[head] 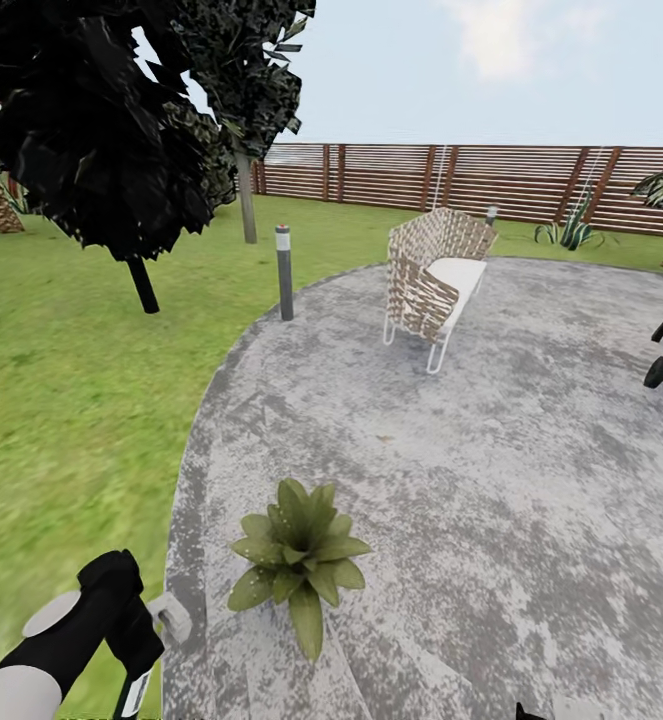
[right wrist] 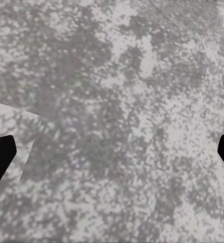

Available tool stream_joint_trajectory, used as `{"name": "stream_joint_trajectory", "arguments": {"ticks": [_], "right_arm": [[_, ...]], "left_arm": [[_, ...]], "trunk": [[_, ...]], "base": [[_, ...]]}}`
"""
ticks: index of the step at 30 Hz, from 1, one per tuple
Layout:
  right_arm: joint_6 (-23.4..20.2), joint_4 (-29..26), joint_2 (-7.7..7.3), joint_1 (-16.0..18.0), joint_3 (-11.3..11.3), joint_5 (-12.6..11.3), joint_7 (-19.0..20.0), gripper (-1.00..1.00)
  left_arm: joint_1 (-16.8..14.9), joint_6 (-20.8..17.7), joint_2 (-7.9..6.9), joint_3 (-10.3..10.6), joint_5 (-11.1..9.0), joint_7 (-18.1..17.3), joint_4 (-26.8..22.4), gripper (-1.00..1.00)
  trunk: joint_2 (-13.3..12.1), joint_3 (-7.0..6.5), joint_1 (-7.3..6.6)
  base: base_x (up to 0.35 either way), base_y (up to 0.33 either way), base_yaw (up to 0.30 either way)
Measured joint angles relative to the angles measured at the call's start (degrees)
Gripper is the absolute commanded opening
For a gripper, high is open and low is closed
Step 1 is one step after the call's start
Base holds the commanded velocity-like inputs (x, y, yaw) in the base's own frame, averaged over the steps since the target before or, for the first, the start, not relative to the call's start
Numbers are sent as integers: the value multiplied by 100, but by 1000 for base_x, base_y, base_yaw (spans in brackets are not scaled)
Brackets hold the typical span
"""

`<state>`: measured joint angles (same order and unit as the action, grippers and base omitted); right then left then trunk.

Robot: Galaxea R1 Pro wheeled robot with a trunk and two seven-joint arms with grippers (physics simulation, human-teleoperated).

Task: Pick up the pesticide atomizer in the garden and spray insectifuge to fully cover both potted plants in the garden.

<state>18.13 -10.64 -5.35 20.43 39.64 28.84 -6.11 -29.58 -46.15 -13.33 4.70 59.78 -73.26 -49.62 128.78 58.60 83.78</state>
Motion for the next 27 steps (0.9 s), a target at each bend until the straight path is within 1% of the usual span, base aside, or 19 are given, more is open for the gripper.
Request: {"name": "stream_joint_trajectory", "arguments": {"ticks": [5, 9, 13, 16, 17, 18, 20, 23, 25, 27], "right_arm": [[0, 0, 0, 0, 0, 4, 0, 100], [0, -1, -1, -1, 0, 7, 0, 100], [0, -3, -1, -1, 0, 9, -1, 100], [0, -1, -1, -1, -2, 9, -1, 100], [0, -1, 1, 2, -5, 8, -1, 100], [0, 0, -1, 0, -7, 8, -1, 100], [0, 1, 0, 1, -13, 10, -1, 100], [-1, -1, 0, 0, -10, 9, -1, 100], [-1, -1, 0, 0, -10, 9, -1, 100], [0, -1, -2, 0, -8, 9, -1, 100]], "left_arm": [[-30, -23, -4, 19, 2, -16, -71, -100], [-63, -40, 32, 16, -44, -50, -90, -100], [-88, -49, 165, 26, -68, -57, -91, -100], [-101, -53, 209, 38, -69, -61, -101, -100], [-136, -70, 269, 46, -64, -88, -105, -100], [-190, -80, 294, 49, -35, -137, -108, -100], [-308, -84, 295, 55, -6, -252, -105, -100], [-610, -116, 272, 62, 2, -628, -104, -100], [-741, -140, 272, 67, 27, -796, -101, -100], [-892, -224, 266, 69, 130, -969, -97, -100]], "trunk": [[0, 0, 0], [0, 0, 0], [0, 0, 0], [0, 0, 0], [-5, 0, -13], [0, 0, 1], [-2, 0, 6], [0, 0, 3], [0, 0, 3], [0, 0, 3]], "base": [[0, 0, 249], [0, -82, 57], [0, -242, 7], [-62, -253, 57], [-205, -211, 220], [-224, -206, 240], [-246, -200, 259], [-266, -190, 272], [-271, -186, 183], [-272, -184, 68]]}}
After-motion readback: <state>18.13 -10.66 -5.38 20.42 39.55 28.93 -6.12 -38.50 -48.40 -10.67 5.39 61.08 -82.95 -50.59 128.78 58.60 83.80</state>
